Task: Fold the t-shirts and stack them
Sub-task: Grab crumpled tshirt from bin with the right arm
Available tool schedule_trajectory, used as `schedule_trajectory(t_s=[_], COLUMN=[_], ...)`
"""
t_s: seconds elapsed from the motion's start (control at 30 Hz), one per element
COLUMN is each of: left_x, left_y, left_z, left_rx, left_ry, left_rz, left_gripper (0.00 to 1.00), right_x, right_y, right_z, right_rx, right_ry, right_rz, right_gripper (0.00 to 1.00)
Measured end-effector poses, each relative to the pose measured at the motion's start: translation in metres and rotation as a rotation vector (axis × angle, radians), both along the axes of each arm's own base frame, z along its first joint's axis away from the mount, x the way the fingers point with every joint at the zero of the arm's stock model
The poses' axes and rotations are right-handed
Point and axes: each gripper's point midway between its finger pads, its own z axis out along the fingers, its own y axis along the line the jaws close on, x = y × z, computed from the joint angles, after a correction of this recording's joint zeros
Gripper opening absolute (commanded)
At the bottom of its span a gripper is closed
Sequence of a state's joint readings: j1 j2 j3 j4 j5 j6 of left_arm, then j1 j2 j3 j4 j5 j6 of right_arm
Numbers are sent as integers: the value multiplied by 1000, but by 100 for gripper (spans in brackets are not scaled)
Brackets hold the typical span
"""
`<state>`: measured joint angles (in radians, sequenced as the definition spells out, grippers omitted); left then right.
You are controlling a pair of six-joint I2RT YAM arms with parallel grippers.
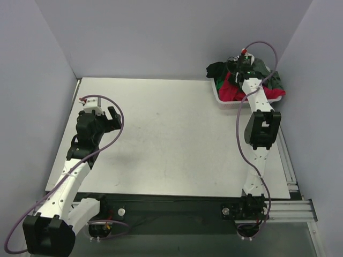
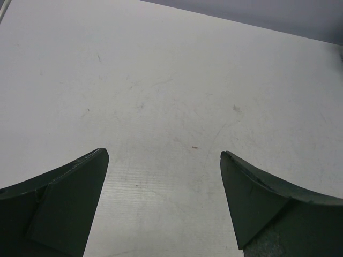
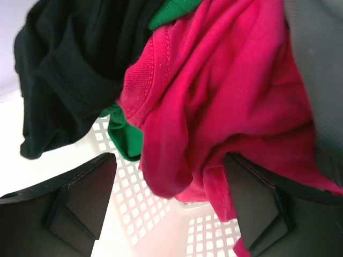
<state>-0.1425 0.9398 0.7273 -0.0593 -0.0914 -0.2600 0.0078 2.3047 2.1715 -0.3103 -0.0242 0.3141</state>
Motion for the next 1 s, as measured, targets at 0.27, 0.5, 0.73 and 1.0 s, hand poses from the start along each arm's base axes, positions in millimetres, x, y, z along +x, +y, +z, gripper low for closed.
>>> schedule_trajectory(t_s=[0.27,0.5,0.73,1.0], left_x=[-1,-1,1,1], left_y=[0,0,0,-1], left_z=[4,5,9,10], left_rx=[-3,-3,-6,-7], left_ry=[-13,-17,-35,-39], left_rz=[-2,-2,-2,-2], left_gripper=[97,97,97,97], right_x=[6,3,-20,-62], right_y=[-1,-2,20,55], right_z=[-15,-10,66,218], right_rx=[-2,-18,-146,-201], right_ry=[24,21,-80,-365], right_rz=[-1,-5,12,48], right_gripper=[16,0,0,0])
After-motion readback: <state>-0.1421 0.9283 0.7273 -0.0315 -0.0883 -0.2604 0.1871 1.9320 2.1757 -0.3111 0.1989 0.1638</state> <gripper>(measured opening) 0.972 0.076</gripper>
